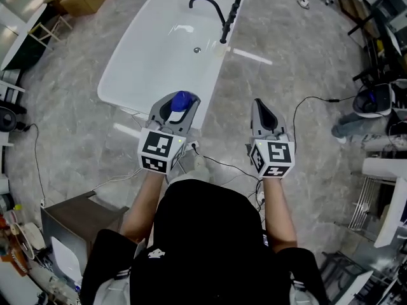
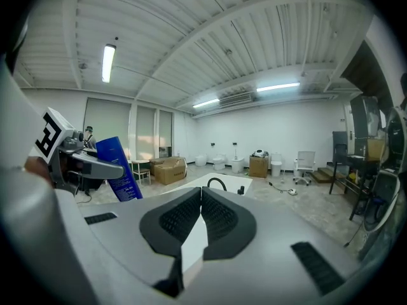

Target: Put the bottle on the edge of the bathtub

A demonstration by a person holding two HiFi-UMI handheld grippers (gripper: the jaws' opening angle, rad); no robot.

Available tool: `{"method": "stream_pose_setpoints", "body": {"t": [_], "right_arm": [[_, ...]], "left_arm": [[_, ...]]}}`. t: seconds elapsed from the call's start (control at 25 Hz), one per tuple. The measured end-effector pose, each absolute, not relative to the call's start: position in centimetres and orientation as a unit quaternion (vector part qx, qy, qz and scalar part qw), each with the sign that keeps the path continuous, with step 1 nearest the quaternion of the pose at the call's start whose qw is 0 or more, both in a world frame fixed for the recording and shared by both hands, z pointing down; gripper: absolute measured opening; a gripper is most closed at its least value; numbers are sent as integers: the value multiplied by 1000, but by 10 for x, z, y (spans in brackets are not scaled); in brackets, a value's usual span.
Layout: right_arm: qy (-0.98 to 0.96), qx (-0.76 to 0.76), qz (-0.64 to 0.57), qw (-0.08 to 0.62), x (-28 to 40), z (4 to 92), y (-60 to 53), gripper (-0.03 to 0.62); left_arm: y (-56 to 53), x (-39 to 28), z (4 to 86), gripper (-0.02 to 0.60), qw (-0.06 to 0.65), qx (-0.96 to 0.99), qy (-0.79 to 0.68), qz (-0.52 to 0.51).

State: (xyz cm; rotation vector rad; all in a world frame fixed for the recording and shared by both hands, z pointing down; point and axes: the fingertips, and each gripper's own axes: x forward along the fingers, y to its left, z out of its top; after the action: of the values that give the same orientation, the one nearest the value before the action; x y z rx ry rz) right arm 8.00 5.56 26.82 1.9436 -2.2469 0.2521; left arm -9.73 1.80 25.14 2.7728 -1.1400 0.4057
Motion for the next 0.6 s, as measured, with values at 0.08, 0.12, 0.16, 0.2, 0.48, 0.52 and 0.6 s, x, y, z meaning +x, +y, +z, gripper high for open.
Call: {"method": "stream_pose_setpoints", "body": {"t": [0.08, 0.12, 0.16, 0.2, 0.48, 0.52, 0.6], "right_arm": [[-747, 654, 85, 81, 78, 270, 40, 21], [-746, 655, 87, 82, 78, 271, 33, 21], [-745, 656, 88, 83, 78, 273, 27, 21], [-744, 657, 89, 85, 78, 275, 21, 21], [-740, 656, 105, 103, 97, 298, -11, 21], [-741, 655, 108, 104, 101, 302, -17, 21], [-743, 650, 115, 108, 108, 311, -29, 21]], "left_arm": [[3, -98, 254, 163, 60, 917, -370, 136], [-5, -98, 256, 163, 61, 918, -367, 137], [-12, -97, 259, 163, 62, 918, -366, 138], [-19, -96, 262, 163, 63, 918, -365, 140], [-52, -77, 291, 163, 85, 918, -357, 152], [-55, -72, 295, 163, 87, 918, -356, 152], [-65, -63, 302, 163, 92, 916, -357, 156]]}}
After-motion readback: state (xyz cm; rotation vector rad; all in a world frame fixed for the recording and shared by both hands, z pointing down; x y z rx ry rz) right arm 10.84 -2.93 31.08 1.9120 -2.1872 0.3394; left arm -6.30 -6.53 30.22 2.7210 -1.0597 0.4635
